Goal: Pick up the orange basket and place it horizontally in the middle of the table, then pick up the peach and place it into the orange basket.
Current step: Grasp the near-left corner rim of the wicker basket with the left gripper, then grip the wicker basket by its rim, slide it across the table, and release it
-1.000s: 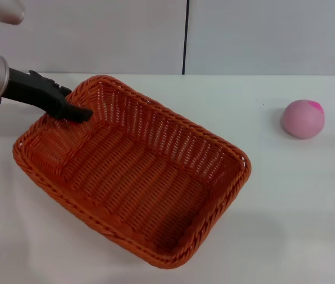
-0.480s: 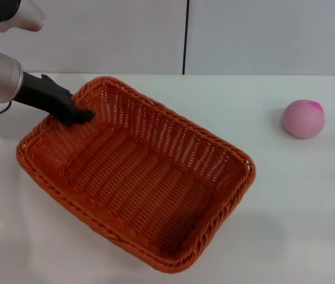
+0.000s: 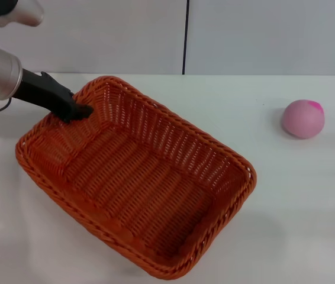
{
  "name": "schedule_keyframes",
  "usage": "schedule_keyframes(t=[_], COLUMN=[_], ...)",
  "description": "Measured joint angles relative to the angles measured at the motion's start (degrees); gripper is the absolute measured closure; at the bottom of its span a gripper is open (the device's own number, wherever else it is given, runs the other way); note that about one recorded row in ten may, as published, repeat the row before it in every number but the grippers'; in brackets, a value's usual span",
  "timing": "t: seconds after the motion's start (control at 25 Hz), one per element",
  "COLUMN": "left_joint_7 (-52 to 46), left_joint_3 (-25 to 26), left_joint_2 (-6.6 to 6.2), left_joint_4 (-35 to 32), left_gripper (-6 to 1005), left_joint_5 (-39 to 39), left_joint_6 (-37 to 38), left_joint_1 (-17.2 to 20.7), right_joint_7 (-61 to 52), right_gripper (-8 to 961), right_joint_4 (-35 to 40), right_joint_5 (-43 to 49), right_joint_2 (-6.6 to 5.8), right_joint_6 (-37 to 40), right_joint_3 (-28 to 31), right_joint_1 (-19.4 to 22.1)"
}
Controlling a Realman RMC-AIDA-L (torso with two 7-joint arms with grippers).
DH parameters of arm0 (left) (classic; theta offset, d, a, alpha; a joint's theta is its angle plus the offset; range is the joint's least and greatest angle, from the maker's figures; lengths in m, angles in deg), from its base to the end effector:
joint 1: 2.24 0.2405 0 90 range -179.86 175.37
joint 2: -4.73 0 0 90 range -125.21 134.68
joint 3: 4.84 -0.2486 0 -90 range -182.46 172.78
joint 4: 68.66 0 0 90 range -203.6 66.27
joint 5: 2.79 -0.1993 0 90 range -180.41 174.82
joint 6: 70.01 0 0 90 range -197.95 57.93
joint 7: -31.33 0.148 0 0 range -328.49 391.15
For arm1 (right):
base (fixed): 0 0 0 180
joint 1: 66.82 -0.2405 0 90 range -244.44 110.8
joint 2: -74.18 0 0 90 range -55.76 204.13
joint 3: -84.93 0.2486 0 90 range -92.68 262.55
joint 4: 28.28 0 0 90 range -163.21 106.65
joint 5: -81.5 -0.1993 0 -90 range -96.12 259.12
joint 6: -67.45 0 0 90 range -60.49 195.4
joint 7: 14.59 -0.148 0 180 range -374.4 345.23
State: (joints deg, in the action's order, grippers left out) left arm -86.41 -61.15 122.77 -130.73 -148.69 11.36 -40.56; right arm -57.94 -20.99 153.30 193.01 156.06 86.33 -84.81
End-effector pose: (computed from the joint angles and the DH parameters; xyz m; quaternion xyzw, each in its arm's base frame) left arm -0.2215 0.3804 0.0323 -0.9397 -0.2615 0.0855 0.2030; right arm 0.3615 0.2633 0.0921 -0.5181 0.2840 0.4941 0.6378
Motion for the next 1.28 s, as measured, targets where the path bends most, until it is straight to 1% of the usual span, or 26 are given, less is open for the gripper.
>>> schedule_keyframes(t=[0.08, 0.12, 0.2, 0.4, 0.52, 0.76, 0.88, 0.92, 0.96, 1.0, 1.08, 1.12, 1.16, 1.2, 1.24, 1.28], left_joint_7=[0.00, -2.25, -4.12, -7.13, -11.24, -13.47, -13.47, -15.65, -15.65, -17.23, -17.23, -18.87, -18.87, -21.67, -21.67, -22.80], left_joint_3=[0.00, 0.03, 0.15, 0.53, 1.12, 5.58, 5.58, 11.40, 11.40, 13.55, 13.55, 14.74, 14.74, 17.14, 17.14, 18.55], left_joint_2=[0.00, 0.00, 0.00, 0.02, 0.04, -0.16, -0.16, -0.37, -0.37, -0.47, -0.47, -0.56, -0.56, -0.69, -0.69, -0.79], left_joint_4=[0.00, -1.70, -2.47, -2.05, -2.20, -2.07, -2.07, -1.56, -1.56, -1.48, -1.48, -1.64, -1.64, -1.68, -1.68, -1.42], left_gripper=[796, 796, 798, 809, 815, 826, 830, 832, 832, 832, 831, 831, 831, 831, 831, 830], left_joint_5=[0.00, 0.30, 0.44, 1.66, 2.65, 5.96, 5.96, 6.68, 6.68, 7.01, 7.01, 7.35, 7.35, 8.31, 8.31, 8.65], left_joint_6=[0.00, 1.18, 1.64, 2.18, 4.22, 6.75, 6.75, 8.50, 8.50, 9.36, 9.36, 9.83, 9.83, 9.99, 9.99, 9.99], left_joint_1=[0.00, 0.11, 0.25, -0.34, -1.29, -2.13, -2.13, -2.86, -2.86, -3.07, -3.07, -3.10, -3.10, -2.70, -2.70, -2.52], right_joint_7=[-0.02, -0.02, -0.03, -0.05, -0.06, -0.12, -0.40, -0.59, -0.68, -0.82, -1.16, -1.63, -1.63, -1.89, -2.08, -2.28], right_gripper=[298, 298, 298, 298, 298, 298, 298, 298, 298, 298, 298, 298, 298, 298, 298, 298], right_joint_4=[0.00, 0.00, 0.00, 0.00, 0.00, -0.15, -0.17, -0.18, -0.17, -0.13, 0.14, 0.38, 0.38, 0.51, 0.61, 0.68], right_joint_5=[-0.01, -0.01, -0.03, -0.13, -0.15, -0.17, -0.17, -0.17, -0.17, -0.17, -0.17, -0.17, -0.17, -0.17, -0.17, -0.17], right_joint_2=[0.00, 0.00, 0.00, 0.00, 0.00, 0.00, -0.05, -0.06, -0.06, -0.07, -0.11, -0.18, -0.18, -0.22, -0.26, -0.27], right_joint_6=[-0.01, -0.01, -0.04, -1.14, -1.86, -2.23, -2.24, -2.20, -2.16, -2.02, -1.86, -1.79, -1.79, -1.78, -1.77, -1.77], right_joint_3=[0.02, 0.02, 0.02, 0.10, 0.12, 0.10, 0.10, 0.10, 0.10, 0.09, 0.10, 0.10, 0.10, 0.10, 0.11, 0.11], right_joint_1=[-0.02, -0.02, -0.02, -0.19, -0.41, -0.62, -0.63, -0.63, -0.62, -0.58, -0.51, -0.50, -0.50, -0.51, -0.54, -0.58])
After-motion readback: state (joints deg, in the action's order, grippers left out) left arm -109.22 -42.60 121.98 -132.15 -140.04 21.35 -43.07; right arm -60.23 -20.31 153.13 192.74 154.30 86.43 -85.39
